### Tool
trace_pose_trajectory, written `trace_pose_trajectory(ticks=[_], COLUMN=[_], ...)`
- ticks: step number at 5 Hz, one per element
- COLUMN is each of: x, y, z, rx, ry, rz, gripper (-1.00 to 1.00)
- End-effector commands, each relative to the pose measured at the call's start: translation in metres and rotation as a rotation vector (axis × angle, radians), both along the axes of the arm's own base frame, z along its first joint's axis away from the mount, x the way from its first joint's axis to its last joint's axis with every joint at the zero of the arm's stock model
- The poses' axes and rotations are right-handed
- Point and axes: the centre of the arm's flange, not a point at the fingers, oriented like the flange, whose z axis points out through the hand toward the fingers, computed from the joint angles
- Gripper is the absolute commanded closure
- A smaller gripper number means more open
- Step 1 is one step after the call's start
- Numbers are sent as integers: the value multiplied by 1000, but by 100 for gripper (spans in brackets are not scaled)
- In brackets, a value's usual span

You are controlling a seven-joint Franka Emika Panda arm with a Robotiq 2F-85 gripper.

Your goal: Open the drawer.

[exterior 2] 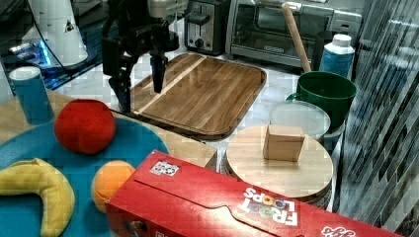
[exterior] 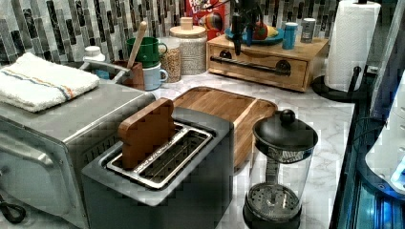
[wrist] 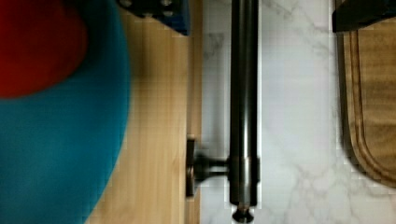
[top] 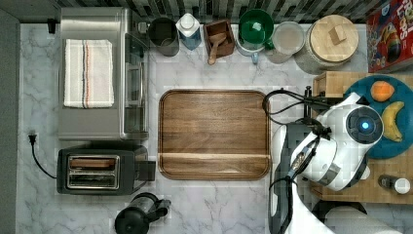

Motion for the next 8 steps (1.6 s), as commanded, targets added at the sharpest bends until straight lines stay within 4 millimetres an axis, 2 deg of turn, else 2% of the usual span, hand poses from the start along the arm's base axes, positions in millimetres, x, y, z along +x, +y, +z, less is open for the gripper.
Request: trace_pose_trajectory(ticks=[1, 3, 4, 5, 6, 7, 8], x=[-12, -13, -10, -5, -2, 10, 12], y=[28, 21, 27, 52, 82, 110, 138], z=[-32, -59, -62, -50, -55, -66, -80], rx=[13, -12, 0, 11, 15, 39, 35], ry=[-45, -57, -52, -24, -34, -55, -73], rz=[-63, -23, -17, -45, -72, -52, -38], gripper=[-100, -100, -100, -100, -100, -100, -100])
